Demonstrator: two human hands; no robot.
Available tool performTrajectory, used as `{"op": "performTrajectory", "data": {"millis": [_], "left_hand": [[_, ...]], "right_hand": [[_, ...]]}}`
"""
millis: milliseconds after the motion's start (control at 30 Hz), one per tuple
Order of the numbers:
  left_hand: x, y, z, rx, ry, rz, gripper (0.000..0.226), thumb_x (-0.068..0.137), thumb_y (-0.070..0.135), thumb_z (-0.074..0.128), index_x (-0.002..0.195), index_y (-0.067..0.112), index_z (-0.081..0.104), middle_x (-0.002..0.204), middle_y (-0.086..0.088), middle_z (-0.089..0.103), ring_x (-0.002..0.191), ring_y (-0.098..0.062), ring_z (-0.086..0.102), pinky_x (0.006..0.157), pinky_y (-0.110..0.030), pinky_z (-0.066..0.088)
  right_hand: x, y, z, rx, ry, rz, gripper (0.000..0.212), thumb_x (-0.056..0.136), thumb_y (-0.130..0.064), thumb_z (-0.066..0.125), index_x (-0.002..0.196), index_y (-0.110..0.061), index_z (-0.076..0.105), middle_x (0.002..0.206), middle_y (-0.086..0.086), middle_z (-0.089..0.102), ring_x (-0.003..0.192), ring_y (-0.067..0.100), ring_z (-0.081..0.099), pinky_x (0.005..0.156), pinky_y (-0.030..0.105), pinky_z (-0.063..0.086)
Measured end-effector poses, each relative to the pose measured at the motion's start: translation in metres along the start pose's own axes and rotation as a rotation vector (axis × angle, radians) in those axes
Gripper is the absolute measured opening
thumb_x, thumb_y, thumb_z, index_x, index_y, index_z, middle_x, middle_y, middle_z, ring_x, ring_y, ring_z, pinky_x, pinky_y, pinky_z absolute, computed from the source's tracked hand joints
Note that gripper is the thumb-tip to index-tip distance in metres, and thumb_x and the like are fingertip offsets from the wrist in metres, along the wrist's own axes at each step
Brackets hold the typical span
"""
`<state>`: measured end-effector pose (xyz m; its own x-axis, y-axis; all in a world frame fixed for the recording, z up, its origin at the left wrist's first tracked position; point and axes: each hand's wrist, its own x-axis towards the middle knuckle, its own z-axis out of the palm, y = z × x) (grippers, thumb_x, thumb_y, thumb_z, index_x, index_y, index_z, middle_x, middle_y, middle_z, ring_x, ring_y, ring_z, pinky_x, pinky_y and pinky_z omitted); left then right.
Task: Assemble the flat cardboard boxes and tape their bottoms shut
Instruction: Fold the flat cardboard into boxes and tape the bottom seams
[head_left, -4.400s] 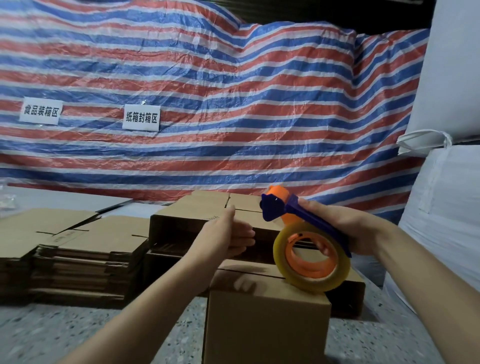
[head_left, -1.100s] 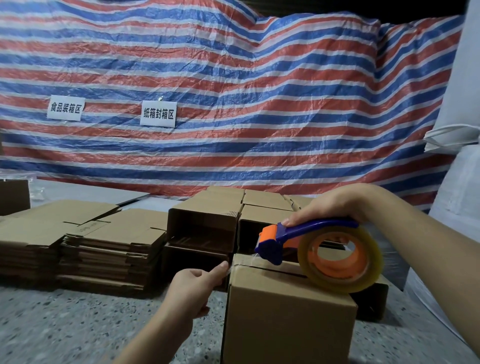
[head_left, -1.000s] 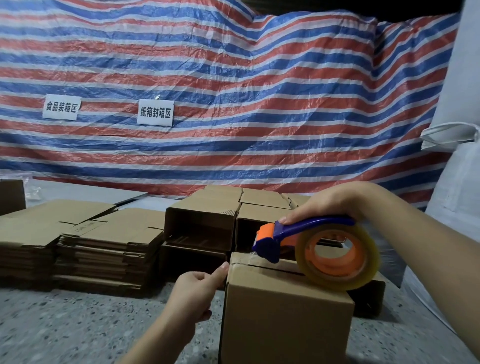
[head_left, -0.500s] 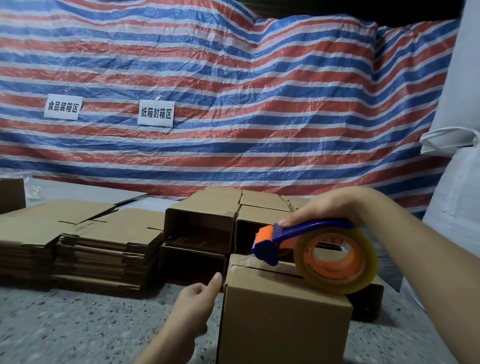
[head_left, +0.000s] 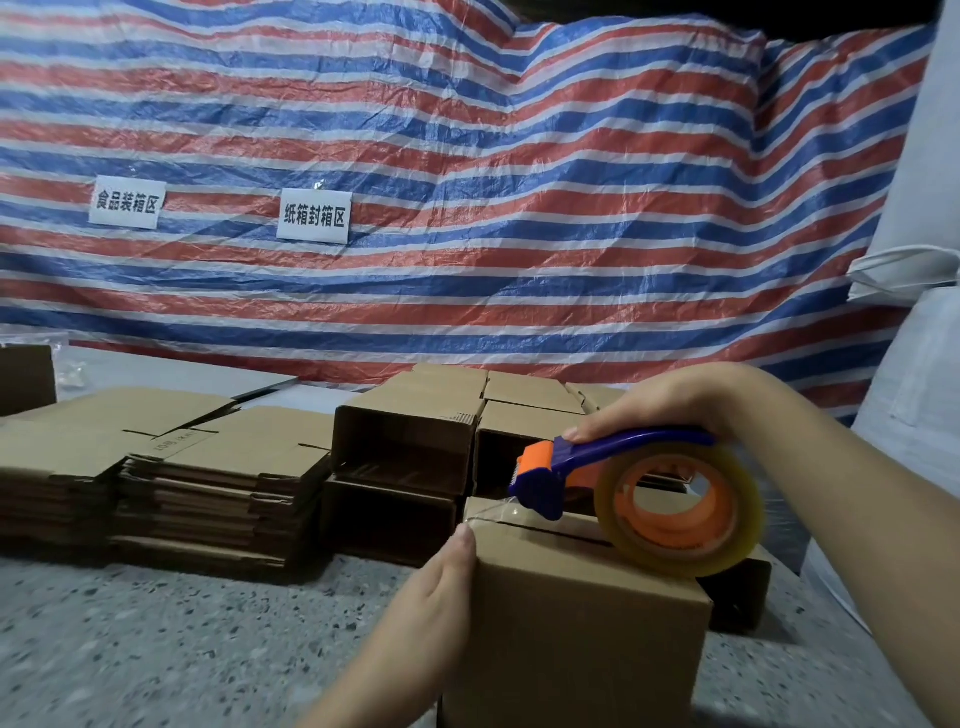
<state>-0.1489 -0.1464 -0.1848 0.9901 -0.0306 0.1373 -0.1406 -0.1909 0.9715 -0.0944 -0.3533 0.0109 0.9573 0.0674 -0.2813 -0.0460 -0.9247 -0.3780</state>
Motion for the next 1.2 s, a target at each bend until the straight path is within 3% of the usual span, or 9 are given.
{"op": "performTrajectory", "data": {"millis": [67,200,367,533,767,933,1033,1200], "left_hand": [[0.001,0.002,-0.002,0.107,-0.011,0.018,0.093,0.074,0.08,0.017,0.153,0.032,0.027,0.159,0.008,0.03,0.145,-0.01,0.026,0.117,-0.03,0.018],[0.008,0.012,-0.006,0.393,0.056,0.294,0.079,0.085,0.076,0.026,0.154,0.042,0.013,0.16,0.025,0.012,0.143,0.004,0.012,0.116,-0.025,0.012],[0.017,0.021,-0.011,0.765,-0.023,0.393,0.076,0.09,0.074,0.024,0.154,0.035,0.022,0.161,0.018,0.018,0.146,0.0,0.013,0.116,-0.024,0.008],[0.016,0.022,-0.013,1.034,0.011,0.452,0.088,0.081,0.085,0.013,0.153,0.036,0.026,0.16,0.017,0.022,0.146,-0.001,0.018,0.117,-0.027,0.008],[0.019,0.023,-0.012,1.113,0.021,0.484,0.099,0.073,0.088,-0.001,0.151,0.035,0.029,0.159,0.016,0.025,0.147,-0.002,0.016,0.119,-0.034,0.007],[0.018,0.022,-0.013,1.11,0.014,0.486,0.105,0.069,0.088,-0.008,0.152,0.034,0.027,0.16,0.015,0.025,0.147,-0.004,0.017,0.12,-0.034,0.008],[0.015,0.024,-0.013,1.106,0.012,0.49,0.101,0.071,0.086,-0.005,0.152,0.035,0.027,0.16,0.015,0.025,0.147,-0.006,0.02,0.119,-0.032,0.009],[0.011,0.037,-0.017,1.194,-0.062,0.523,0.082,0.085,0.078,0.007,0.154,0.036,0.023,0.159,0.014,0.027,0.147,-0.008,0.019,0.12,-0.032,0.007]], "right_hand": [[0.001,0.0,0.0,-0.008,-0.001,0.0,0.062,0.074,-0.067,0.07,0.112,-0.019,0.063,0.092,0.003,0.079,0.076,0.015,0.074,0.072,0.026,0.058],[0.002,0.003,-0.001,-0.011,-0.013,-0.002,0.07,0.066,-0.07,0.072,0.112,-0.018,0.065,0.093,0.004,0.079,0.076,0.015,0.074,0.072,0.026,0.057],[0.004,0.002,-0.001,-0.011,-0.023,-0.002,0.069,0.068,-0.07,0.072,0.112,-0.018,0.066,0.093,0.003,0.079,0.075,0.014,0.073,0.074,0.027,0.057],[0.004,-0.002,-0.003,-0.054,-0.044,0.011,0.073,0.061,-0.072,0.072,0.11,-0.018,0.067,0.089,0.001,0.079,0.072,0.012,0.074,0.066,0.024,0.057],[0.002,0.001,-0.01,-0.15,-0.053,0.087,0.091,0.052,-0.081,0.07,0.114,-0.015,0.069,0.101,0.006,0.078,0.087,0.018,0.074,0.072,0.027,0.057],[-0.002,0.017,-0.02,-0.18,-0.067,0.139,0.094,0.046,-0.081,0.074,0.113,-0.016,0.069,0.098,0.006,0.079,0.087,0.018,0.076,0.072,0.028,0.059],[-0.006,0.031,-0.022,-0.167,-0.105,0.16,0.092,0.051,-0.081,0.074,0.114,-0.015,0.07,0.102,0.007,0.078,0.089,0.018,0.075,0.076,0.027,0.058],[-0.006,0.025,-0.016,-0.205,-0.123,0.137,0.081,0.057,-0.078,0.071,0.109,-0.015,0.07,0.09,0.003,0.078,0.077,0.015,0.073,0.07,0.026,0.057]]}}
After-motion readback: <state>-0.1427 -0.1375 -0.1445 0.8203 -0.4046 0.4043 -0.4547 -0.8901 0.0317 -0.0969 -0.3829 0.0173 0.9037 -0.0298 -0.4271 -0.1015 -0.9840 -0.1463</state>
